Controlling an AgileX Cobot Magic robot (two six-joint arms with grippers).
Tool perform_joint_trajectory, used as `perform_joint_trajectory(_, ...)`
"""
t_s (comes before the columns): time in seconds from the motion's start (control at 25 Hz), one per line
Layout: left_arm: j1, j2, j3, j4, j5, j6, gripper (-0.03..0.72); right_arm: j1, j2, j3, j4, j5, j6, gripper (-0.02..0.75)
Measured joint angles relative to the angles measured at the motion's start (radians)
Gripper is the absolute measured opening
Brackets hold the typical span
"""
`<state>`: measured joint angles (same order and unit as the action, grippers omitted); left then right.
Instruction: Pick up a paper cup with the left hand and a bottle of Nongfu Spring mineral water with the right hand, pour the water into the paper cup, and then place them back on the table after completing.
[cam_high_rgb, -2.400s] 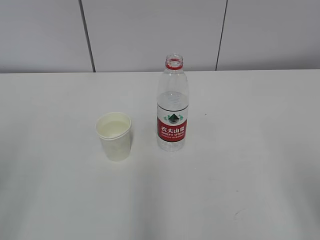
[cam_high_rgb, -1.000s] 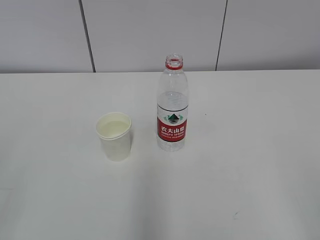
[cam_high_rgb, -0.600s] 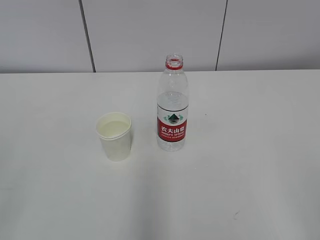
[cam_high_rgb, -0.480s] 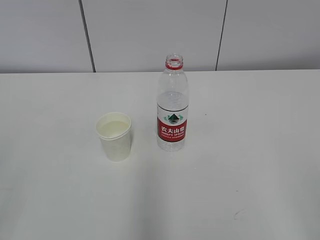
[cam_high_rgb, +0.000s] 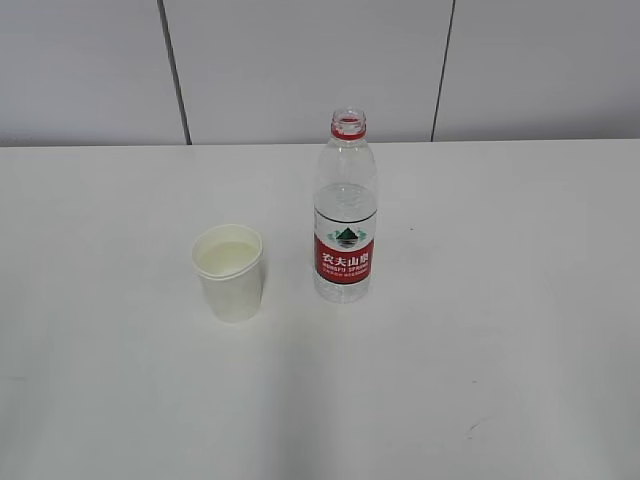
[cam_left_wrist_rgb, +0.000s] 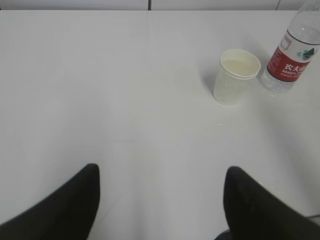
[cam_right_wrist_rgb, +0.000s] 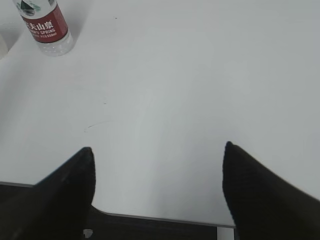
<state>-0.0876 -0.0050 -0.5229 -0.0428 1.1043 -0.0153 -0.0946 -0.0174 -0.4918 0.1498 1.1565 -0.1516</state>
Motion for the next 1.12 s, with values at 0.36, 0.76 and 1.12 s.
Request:
perform_joint_trajectory(0.36,0.000,0.000,0.000,0.000,0.001,0.000,0.477,0.000,0.000,0.000,0.000,0.000,0.000,0.587)
perform_joint_trajectory(0.76,0.000,0.000,0.000,0.000,0.002,0.000,0.469,0.000,0.000,0.000,0.000,0.000,0.000,0.587)
perform_joint_trajectory(1.12,0.000,0.000,0.000,0.000,0.002,0.000,0.461,0.000,0.000,0.000,0.000,0.000,0.000,0.587)
